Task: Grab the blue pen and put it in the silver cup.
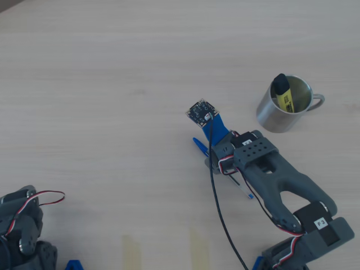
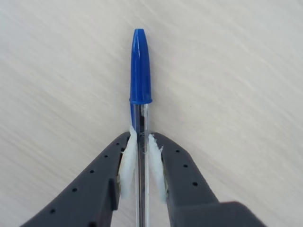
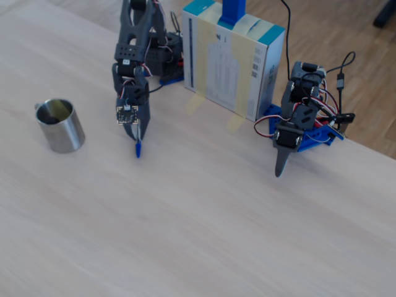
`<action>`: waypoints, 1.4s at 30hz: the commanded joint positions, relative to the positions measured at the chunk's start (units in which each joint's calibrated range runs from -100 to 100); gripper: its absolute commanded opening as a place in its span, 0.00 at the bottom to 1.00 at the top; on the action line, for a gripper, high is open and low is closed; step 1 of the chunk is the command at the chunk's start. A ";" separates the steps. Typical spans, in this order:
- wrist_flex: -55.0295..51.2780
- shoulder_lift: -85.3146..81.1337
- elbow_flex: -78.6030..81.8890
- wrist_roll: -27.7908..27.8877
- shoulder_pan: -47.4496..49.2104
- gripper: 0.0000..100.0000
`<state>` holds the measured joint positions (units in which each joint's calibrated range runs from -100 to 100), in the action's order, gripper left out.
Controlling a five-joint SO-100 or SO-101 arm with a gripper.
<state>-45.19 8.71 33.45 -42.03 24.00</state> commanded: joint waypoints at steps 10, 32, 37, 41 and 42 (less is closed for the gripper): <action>-0.42 0.02 1.24 -0.11 -0.09 0.02; -0.07 -14.86 4.32 0.10 2.01 0.02; 0.18 -17.86 4.23 -0.11 3.32 0.02; 3.19 -20.68 4.32 -0.11 4.36 0.02; 4.13 -21.43 4.32 -0.11 4.71 0.02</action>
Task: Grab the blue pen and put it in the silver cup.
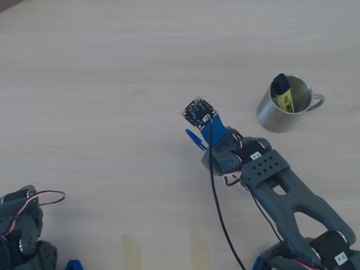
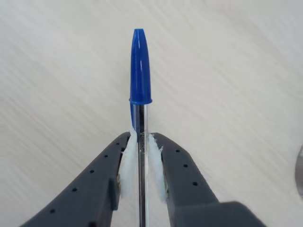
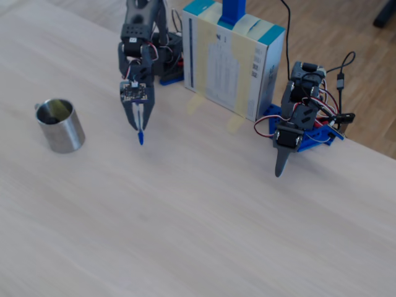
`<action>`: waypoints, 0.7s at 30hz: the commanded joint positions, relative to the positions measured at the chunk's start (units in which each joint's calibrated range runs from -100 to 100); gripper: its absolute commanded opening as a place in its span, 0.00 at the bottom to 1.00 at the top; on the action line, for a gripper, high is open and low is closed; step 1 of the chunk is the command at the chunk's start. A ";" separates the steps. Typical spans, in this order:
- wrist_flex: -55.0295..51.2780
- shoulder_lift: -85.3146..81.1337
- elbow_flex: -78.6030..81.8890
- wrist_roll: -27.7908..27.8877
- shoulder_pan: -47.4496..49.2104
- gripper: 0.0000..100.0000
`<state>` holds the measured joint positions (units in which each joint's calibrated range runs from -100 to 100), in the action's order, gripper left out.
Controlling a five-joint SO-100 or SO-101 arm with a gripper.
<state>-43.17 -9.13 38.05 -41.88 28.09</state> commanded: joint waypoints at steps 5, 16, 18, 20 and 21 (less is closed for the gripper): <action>5.46 -7.66 -0.27 -0.26 1.49 0.02; 9.58 -17.22 -0.27 -3.33 3.15 0.02; 9.58 -18.55 -0.27 -4.00 3.84 0.02; 9.75 -19.97 -0.27 -4.89 4.19 0.02; 10.78 -20.63 -0.27 -5.41 4.28 0.02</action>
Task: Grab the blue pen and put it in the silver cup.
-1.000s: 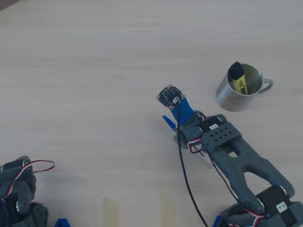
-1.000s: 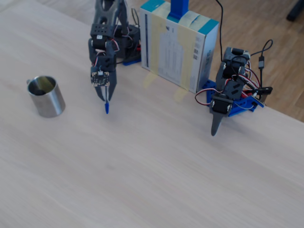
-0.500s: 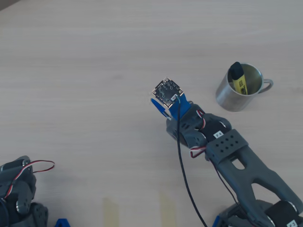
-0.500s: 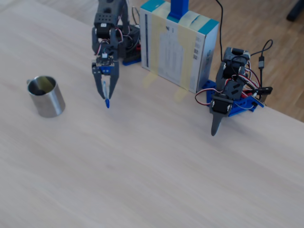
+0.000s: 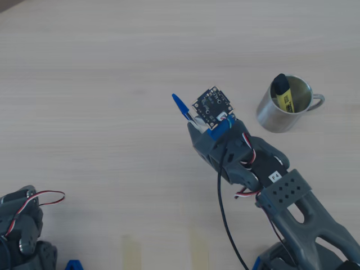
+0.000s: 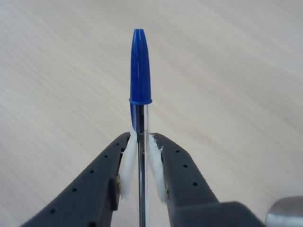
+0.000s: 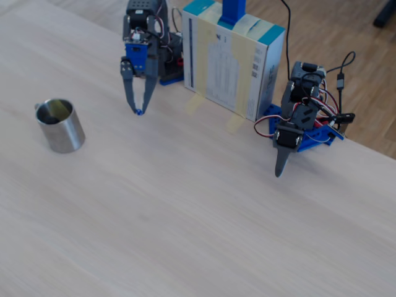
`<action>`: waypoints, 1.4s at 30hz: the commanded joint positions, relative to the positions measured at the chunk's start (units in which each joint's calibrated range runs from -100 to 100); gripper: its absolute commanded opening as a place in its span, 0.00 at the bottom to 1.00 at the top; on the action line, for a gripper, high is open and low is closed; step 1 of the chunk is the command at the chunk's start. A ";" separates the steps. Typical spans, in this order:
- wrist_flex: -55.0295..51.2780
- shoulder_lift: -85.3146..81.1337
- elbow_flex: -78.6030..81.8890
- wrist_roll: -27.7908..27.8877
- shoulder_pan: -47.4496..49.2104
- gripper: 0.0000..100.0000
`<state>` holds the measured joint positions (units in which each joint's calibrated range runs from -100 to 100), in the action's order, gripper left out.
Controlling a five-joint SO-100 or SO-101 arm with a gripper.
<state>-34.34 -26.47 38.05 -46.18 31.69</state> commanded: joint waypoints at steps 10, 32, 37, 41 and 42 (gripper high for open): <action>24.78 -8.69 10.61 -1.73 0.34 0.02; 54.20 -10.77 17.14 -5.52 -9.70 0.02; 54.29 -10.85 16.87 -5.68 -12.23 0.02; 54.29 -10.85 16.60 -5.73 -14.67 0.02; 54.29 -10.94 16.60 -5.73 -15.11 0.02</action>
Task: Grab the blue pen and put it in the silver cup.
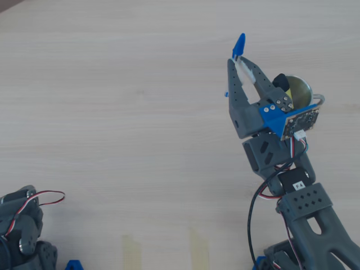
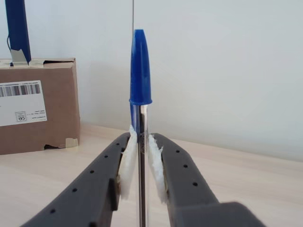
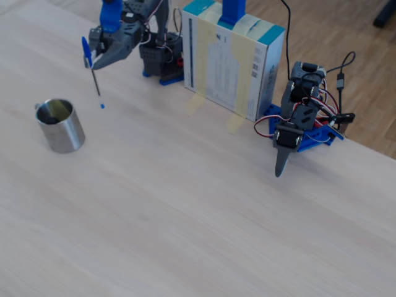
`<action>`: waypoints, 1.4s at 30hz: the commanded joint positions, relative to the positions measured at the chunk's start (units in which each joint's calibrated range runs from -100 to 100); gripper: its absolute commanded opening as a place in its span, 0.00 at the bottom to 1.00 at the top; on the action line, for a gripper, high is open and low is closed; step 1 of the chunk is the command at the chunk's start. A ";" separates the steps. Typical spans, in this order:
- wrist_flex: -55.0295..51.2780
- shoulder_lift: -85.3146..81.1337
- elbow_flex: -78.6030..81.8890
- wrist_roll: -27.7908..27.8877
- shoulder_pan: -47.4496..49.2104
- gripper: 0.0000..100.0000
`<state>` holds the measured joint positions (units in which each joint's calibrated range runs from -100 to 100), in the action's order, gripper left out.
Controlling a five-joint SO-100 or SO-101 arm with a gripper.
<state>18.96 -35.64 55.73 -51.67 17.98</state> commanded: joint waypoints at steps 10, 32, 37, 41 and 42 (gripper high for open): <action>0.91 -5.51 0.19 -0.24 -6.81 0.02; 0.73 -9.00 0.19 -2.17 -12.83 0.02; 0.82 -9.41 0.19 -2.58 -15.27 0.02; 0.73 -9.58 0.19 -2.64 -16.58 0.02; 0.56 -9.58 0.19 -2.64 -16.84 0.02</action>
<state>18.96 -43.48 56.54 -54.02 2.01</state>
